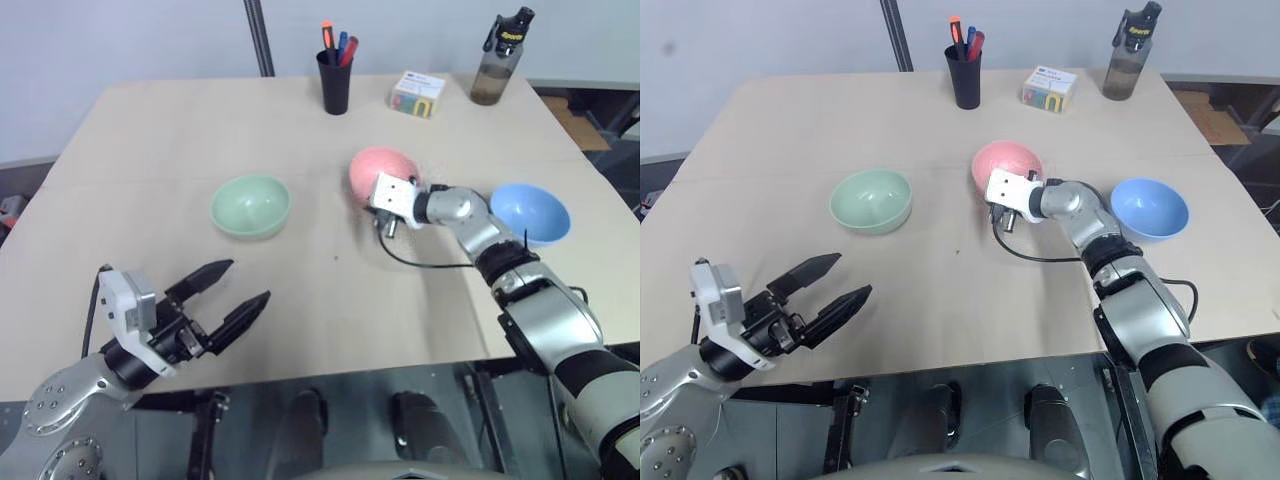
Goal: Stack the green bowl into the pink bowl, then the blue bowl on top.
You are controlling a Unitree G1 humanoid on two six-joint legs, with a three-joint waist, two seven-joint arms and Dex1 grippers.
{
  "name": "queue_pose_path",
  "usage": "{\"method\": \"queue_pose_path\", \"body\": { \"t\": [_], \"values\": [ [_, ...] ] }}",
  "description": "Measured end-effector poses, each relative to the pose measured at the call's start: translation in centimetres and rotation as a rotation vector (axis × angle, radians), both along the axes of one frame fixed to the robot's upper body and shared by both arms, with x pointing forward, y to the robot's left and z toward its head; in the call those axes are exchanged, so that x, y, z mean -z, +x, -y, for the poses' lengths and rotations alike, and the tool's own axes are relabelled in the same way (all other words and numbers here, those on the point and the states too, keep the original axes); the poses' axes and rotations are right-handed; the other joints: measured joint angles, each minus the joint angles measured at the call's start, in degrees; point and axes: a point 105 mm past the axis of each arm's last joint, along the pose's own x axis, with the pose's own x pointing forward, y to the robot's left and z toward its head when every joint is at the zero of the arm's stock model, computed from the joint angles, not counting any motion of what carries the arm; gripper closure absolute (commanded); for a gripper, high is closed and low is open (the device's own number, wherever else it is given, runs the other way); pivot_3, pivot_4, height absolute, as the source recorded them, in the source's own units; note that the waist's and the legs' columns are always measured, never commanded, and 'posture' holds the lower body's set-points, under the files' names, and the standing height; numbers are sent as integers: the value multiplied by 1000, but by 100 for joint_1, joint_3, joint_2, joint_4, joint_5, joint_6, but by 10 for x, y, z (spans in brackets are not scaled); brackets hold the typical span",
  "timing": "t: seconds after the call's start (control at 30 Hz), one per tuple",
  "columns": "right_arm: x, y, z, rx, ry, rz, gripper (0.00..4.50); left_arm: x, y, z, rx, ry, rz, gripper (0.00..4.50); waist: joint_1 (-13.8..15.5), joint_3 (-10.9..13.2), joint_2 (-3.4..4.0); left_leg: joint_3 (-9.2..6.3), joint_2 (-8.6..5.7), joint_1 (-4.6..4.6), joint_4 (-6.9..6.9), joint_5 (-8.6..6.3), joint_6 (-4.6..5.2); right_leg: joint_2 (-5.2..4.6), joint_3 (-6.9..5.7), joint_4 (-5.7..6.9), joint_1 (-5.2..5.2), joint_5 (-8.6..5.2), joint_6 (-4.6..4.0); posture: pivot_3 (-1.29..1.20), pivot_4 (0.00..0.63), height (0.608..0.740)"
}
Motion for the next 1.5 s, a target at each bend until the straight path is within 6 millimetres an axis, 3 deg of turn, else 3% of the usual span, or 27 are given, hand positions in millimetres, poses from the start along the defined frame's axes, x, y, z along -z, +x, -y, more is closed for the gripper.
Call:
{"method": "queue_pose_path", "body": {
  "t": [0.13,0.23,0.3,0.37,0.47,0.73,0.77,0.87,0.93,1.03,1.23,1.33,1.43,1.5],
  "values": [
    [-7,-12,-1,-91,-18,-11,4383,-2,2,2,7,-5,11,0,16,3,5,-2,0,-2,-1,0,0,0,-1,0,-1,0,0,0,150,740],
    [-1,-45,13,-179,-44,-69,4383,-2,6,3,5,-2,19,0,87,-1,-1,-4,-1,-3,-2,-1,0,-1,-5,-5,5,-1,1,0,150,740],
    [15,-67,23,-189,-67,-147,4383,-3,10,2,-3,0,25,0,93,0,0,-3,-1,-3,-2,-1,0,-1,-4,-4,3,-1,1,0,150,740],
    [16,-83,21,-194,-55,-187,4383,-4,14,0,-10,-2,29,0,44,0,5,1,2,8,-1,-1,0,0,0,1,3,-2,3,0,150,740],
    [18,-95,17,-180,-39,-247,3541,-5,17,5,17,-4,37,0,3,-2,1,2,9,19,1,0,-1,6,0,4,6,-7,13,0,150,740],
    [13,-107,7,-156,3,-266,250,-4,24,3,38,6,31,0,36,-2,1,2,9,-3,2,-1,-2,6,-2,-4,-2,1,-2,0,150,740],
    [11,-108,6,-153,9,-257,37,-4,25,3,37,6,31,0,34,-2,1,2,9,-3,1,-1,-2,5,-2,-5,-3,1,-2,0,150,740],
    [3,-108,9,-108,81,-223,37,-4,42,-2,-68,59,50,0,73,-2,-1,-3,9,-2,3,0,-2,6,-7,-3,-2,-2,3,0,150,740],
    [-11,-117,9,-122,187,-193,37,-3,61,-10,-223,157,48,0,104,-2,-3,-7,9,0,3,0,-2,9,-8,-1,2,-3,8,0,150,740],
    [-30,-128,10,-148,326,-201,37,-2,79,-14,-319,283,11,0,106,-4,-7,-5,9,1,4,0,-2,9,-7,-1,3,-4,10,0,150,740],
    [-41,-127,22,-73,442,-194,37,-6,112,-11,-298,656,5,0,133,-1,-1,-2,9,2,2,0,-2,11,-6,0,-1,-4,10,0,150,740],
    [-43,-125,25,-34,461,-179,37,9,127,-9,-267,751,-29,0,128,-1,-2,0,9,-4,-1,0,-2,11,-5,-1,-7,-1,5,0,150,740],
    [-46,-127,27,-15,473,-163,0,24,134,-7,-214,829,-52,844,141,1,-4,-2,9,-9,-6,0,-2,11,-6,-2,-11,2,-1,0,150,740],
    [-46,-127,33,18,476,-151,0,26,138,-2,-175,851,-39,1681,161,2,-5,-2,9,-12,-5,0,-2,11,-6,-3,-11,1,0,0,150,740]
  ]
}}
